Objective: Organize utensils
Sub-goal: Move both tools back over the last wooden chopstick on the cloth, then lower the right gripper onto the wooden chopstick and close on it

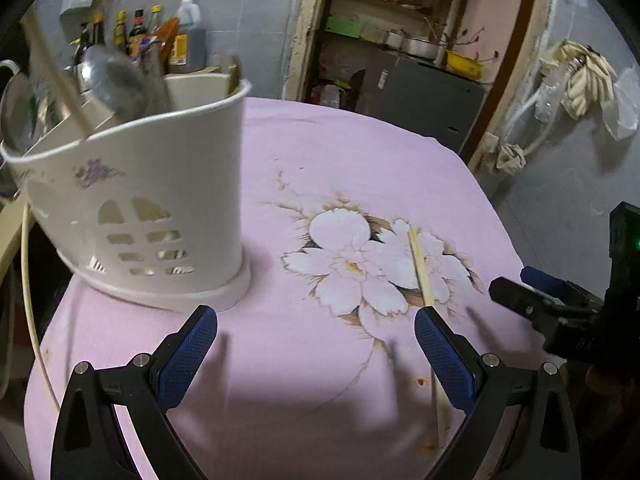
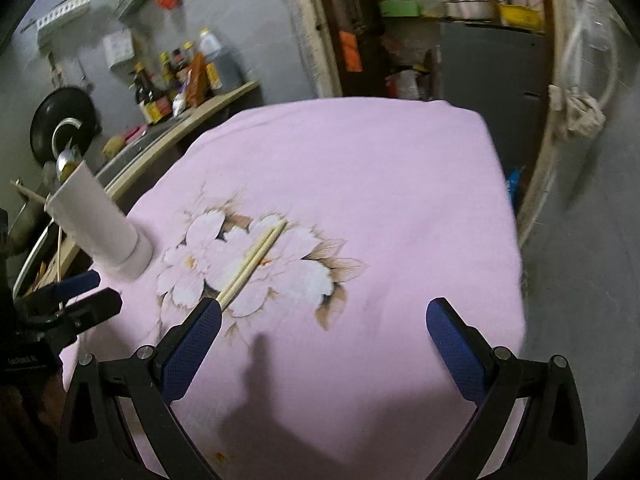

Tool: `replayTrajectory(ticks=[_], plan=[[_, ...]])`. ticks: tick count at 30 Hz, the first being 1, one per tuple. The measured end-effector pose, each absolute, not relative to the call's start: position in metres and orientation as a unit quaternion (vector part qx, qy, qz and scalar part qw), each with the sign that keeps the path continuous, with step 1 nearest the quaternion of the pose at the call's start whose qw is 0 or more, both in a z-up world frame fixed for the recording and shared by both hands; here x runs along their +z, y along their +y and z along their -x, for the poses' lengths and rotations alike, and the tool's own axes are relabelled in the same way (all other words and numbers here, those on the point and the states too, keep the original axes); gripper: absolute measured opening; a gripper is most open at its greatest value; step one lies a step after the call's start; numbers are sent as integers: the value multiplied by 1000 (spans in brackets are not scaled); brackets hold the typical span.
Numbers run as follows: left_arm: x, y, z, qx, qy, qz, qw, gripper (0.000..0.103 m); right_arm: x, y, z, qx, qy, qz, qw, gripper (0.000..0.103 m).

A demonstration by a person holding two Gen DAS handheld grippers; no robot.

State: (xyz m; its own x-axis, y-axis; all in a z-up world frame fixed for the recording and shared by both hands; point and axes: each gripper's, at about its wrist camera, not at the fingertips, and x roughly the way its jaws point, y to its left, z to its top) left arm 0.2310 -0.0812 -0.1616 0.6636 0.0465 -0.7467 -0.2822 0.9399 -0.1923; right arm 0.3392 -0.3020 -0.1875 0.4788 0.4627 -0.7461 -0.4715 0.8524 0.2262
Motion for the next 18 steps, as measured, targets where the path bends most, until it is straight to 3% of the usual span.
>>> replayTrajectory(ticks=[18], plan=[[-167, -57, -205, 153, 399, 193, 883, 100, -189, -259, -315, 314, 450, 94, 831, 100]])
